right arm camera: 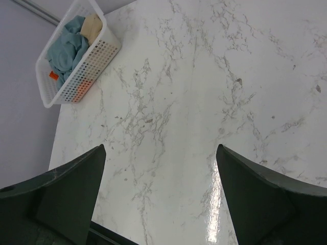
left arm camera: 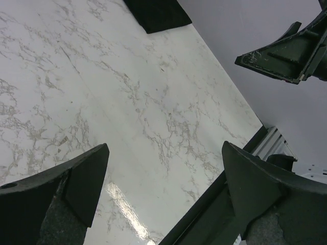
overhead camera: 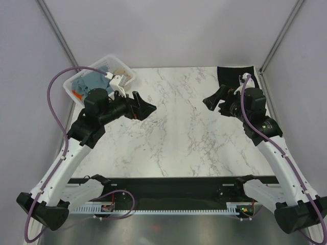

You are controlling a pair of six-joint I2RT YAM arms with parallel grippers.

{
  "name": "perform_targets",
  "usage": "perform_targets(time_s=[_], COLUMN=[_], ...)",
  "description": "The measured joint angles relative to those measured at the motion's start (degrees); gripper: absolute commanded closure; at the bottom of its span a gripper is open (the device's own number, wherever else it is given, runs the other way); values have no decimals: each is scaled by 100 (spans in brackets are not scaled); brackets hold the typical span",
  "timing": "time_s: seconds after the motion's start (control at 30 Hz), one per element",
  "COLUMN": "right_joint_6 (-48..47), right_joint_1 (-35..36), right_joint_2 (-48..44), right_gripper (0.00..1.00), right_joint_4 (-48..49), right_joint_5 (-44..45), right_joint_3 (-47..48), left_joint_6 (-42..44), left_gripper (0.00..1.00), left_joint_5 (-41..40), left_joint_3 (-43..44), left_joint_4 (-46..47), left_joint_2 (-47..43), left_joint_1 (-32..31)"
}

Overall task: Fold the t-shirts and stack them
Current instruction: Grab the tshirt from the pile

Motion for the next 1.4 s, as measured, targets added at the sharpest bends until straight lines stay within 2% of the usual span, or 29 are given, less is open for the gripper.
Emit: perform_targets(time_s=[0.23,0.37,0.57,0.7,0.87,1.0,1.17,1.23,1.4], right_joint_6=[-2,2,103,153,162,166,162,162,173], right_joint_1=[0,0,0,0,0,0,0,0,0], right_joint_2=[20,17,11,13,-48,-249,-389,-378,-256], right_gripper=[2,2,2,2,2,2,2,2,2], right_joint_4=[0,2,101,149,284,466,662,730,789], right_joint_5=[0,0,-22,-179,-400,-476,-459,-455,-452], right_joint_3=[2,0,-72,-136,-162,-229,-258,-258,-258], left_joint_6=[0,2,271,382,363,361,341,339,337], left_gripper=[1,2,5,10,14,19,20,25,28], left_joint_5=[-356,-1211,-2695,-3195,-3414,-3473,-3294,-3228,-3088], left_joint_3=[28,240,1005,1700,2315,3108,3807,4019,4159], left_joint_4=[2,-13,11,59,31,66,50,61,57], left_joint_2=[214,562,1720,2865,3991,4951,5805,6078,6559], left_joint_1=[0,2,273,1005,1993,2507,2820,2900,3005])
